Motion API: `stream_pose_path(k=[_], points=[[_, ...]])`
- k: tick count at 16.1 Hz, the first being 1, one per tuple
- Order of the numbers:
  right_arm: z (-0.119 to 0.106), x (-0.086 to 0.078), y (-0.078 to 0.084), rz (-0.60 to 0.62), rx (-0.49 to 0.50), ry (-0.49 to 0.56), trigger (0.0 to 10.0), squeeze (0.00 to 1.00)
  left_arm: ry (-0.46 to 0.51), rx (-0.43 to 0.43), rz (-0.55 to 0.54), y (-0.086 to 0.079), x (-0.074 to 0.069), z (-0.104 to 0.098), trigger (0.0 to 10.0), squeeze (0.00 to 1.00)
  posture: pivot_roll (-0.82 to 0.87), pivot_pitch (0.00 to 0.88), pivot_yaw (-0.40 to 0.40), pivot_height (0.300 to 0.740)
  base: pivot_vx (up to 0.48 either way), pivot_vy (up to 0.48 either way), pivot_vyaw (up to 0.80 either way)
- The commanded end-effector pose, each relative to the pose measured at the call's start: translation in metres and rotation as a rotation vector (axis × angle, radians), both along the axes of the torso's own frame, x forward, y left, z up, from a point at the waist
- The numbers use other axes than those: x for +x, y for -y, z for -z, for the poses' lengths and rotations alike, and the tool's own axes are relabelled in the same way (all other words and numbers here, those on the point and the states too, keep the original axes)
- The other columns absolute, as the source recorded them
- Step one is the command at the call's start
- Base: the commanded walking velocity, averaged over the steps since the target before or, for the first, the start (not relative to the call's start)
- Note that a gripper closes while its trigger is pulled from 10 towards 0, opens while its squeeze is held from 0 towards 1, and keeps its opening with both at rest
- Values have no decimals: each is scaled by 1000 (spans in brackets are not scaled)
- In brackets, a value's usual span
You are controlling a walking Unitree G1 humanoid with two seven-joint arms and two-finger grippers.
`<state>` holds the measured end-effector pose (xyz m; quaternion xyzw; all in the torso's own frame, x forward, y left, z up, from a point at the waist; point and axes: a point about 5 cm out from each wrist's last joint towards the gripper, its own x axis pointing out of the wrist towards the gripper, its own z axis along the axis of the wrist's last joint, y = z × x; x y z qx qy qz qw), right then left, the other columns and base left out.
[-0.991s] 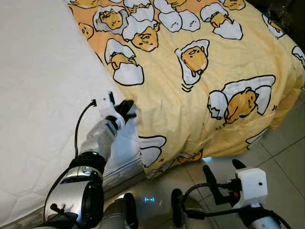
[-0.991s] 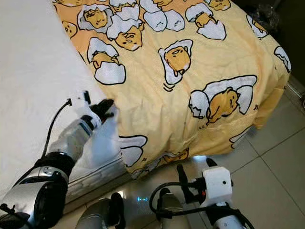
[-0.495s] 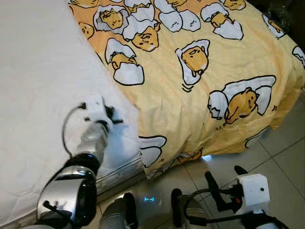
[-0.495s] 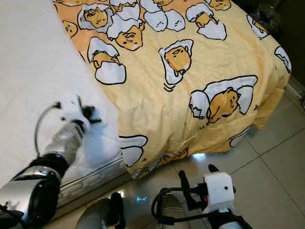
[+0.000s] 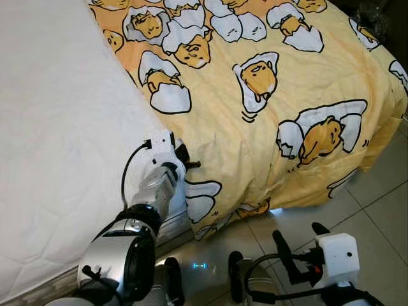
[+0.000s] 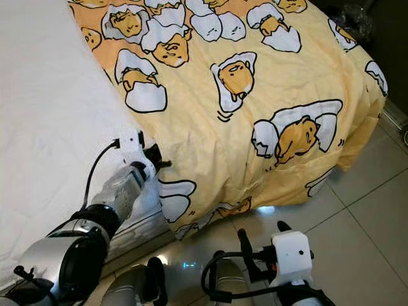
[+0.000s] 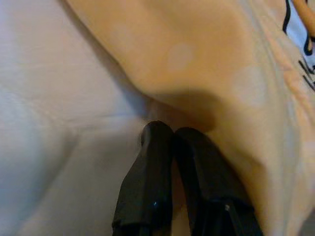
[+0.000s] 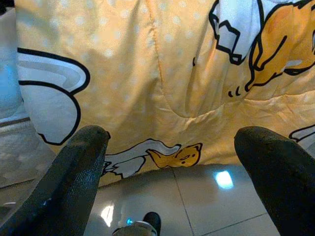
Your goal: Clean up the room
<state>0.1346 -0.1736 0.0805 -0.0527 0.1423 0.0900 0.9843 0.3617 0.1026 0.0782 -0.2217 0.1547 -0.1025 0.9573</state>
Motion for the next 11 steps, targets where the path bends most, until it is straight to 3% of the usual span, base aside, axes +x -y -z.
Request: stream_pose_path(k=[1,3,5,7,11], points=[[0,-4,0,8,-2,-17,10000,0,-109,-169,-6,9,-7,12,10000,0,-324,295,15,740,0,0,0],[1,-4,-2,4,2,-21,10000,0,-219,-398,-94,15,-15,24,10000,0,-319,295,15,740,0,0,0],[2,-4,-2,3,3,-20,10000,0,-228,-506,-176,13,-15,25,10000,0,-324,295,15,740,0,0,0],[1,-6,0,7,0,-23,10000,0,-178,-627,-324,-10,-8,18,10000,0,-325,295,15,740,0,0,0],[3,-5,1,6,-3,-25,10000,0,-130,-678,-476,-48,-6,16,10000,0,-319,291,14,740,0,0,0]])
